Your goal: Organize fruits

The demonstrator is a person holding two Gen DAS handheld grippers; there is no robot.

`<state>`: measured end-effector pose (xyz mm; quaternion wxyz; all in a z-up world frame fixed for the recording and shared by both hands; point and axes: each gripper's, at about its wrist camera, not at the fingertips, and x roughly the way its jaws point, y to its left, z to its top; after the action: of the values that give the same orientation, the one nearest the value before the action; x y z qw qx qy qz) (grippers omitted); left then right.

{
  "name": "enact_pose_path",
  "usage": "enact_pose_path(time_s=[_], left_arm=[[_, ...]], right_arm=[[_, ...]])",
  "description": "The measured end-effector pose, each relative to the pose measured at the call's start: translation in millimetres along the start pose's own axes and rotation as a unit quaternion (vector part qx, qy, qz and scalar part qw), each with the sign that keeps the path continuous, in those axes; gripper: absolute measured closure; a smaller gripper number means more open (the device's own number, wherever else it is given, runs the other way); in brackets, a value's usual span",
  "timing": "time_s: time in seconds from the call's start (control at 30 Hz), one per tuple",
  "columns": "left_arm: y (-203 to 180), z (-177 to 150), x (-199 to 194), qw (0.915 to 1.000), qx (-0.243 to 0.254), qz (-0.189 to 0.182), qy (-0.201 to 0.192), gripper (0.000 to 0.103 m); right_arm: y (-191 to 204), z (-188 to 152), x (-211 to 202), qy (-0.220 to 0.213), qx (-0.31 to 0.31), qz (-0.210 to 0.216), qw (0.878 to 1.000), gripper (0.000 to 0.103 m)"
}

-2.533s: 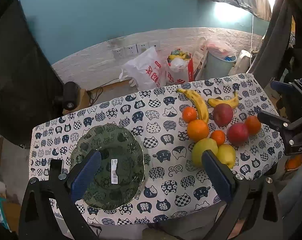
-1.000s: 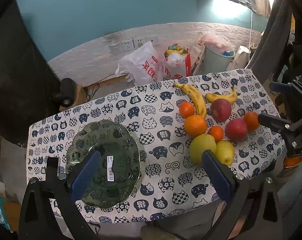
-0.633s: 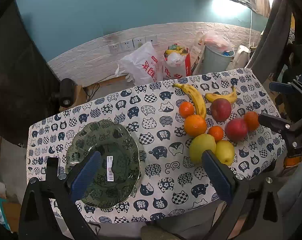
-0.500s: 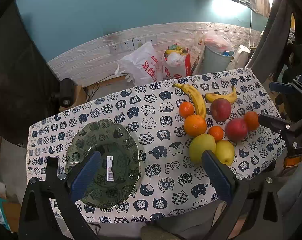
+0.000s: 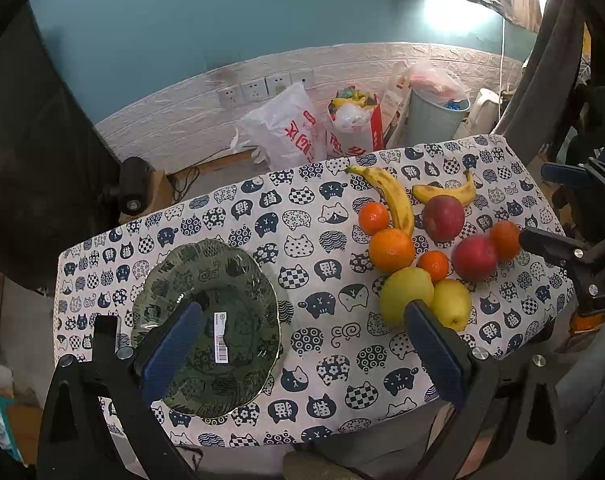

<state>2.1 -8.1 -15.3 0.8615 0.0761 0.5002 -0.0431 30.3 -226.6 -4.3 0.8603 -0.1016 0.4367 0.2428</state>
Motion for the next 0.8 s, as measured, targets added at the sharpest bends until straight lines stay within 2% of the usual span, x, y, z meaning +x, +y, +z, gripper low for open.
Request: enact_pose_path(time_s=[0.6, 0.8], left_arm=[[-0.2, -0.3, 1.6, 1.0, 0.002, -0.001, 0.002, 0.001], [-3.0, 0.6, 17.2, 0.9999, 0.006, -0.003, 0.012, 0.001]], right_arm=[[-4.4, -3.8, 1.0, 0.009, 0.003, 0.001, 1.0, 0.002], [-14.0, -2.9, 7.7, 0.022, 0.011, -0.009, 1.0, 0.002]])
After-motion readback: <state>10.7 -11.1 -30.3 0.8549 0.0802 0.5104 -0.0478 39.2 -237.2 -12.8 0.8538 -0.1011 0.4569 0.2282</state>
